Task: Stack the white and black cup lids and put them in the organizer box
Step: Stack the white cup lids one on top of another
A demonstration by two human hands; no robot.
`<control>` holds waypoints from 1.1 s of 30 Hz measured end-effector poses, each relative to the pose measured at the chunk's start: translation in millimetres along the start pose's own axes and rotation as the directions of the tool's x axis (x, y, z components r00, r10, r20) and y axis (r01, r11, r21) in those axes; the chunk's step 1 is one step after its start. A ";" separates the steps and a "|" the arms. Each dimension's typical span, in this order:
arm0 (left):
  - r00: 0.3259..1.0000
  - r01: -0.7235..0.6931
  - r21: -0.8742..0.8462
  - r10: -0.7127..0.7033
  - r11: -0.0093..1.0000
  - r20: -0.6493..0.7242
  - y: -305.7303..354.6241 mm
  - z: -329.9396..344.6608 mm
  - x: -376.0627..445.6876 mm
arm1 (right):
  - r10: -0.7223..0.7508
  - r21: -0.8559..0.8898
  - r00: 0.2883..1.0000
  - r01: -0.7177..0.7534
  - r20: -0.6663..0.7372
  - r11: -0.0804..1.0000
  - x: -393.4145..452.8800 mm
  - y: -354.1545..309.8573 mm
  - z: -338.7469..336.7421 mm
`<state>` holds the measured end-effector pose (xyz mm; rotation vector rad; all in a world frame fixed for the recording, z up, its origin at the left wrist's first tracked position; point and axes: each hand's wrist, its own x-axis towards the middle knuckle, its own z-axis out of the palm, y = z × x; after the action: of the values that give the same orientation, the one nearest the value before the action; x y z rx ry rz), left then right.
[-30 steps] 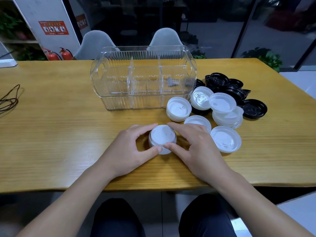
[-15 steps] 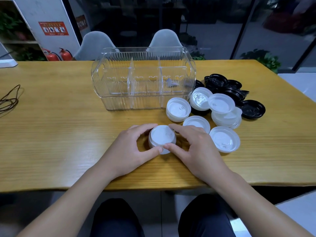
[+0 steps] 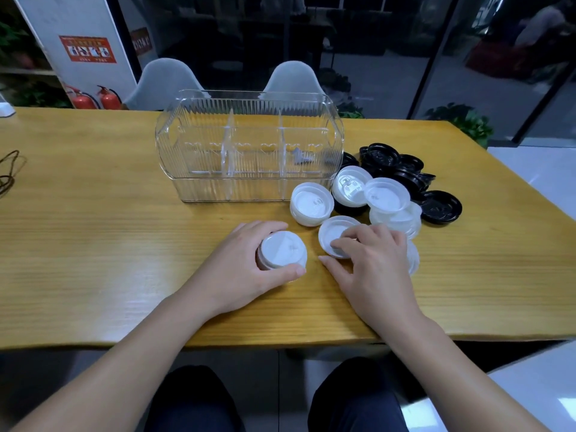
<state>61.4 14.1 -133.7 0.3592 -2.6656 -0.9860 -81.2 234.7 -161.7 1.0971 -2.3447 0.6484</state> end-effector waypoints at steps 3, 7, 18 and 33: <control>1.000 0.000 -0.009 0.000 1.000 -0.022 0.8 7.1 0.8 | -0.026 0.009 1.000 0.026 -0.007 1.000 0.3 0.1 0.2; 1.000 0.001 -0.016 -0.002 1.000 -0.016 -0.2 8.7 -2.3 | -0.030 0.018 1.000 0.030 -0.004 0.999 -0.1 0.0 0.5; 1.000 0.008 -0.003 -0.008 1.000 -0.021 -1.9 9.8 -8.3 | -0.029 0.092 0.999 0.031 -0.018 0.995 -1.3 1.7 -3.7; 0.999 -0.042 -0.094 0.038 0.995 -0.039 6.5 2.7 -9.5 | 0.214 0.399 0.977 -0.203 0.018 0.894 7.7 1.2 -28.1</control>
<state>68.5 23.6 -132.9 0.2995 -2.5723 -1.0778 -80.5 247.6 -135.6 0.9919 -2.3870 1.2599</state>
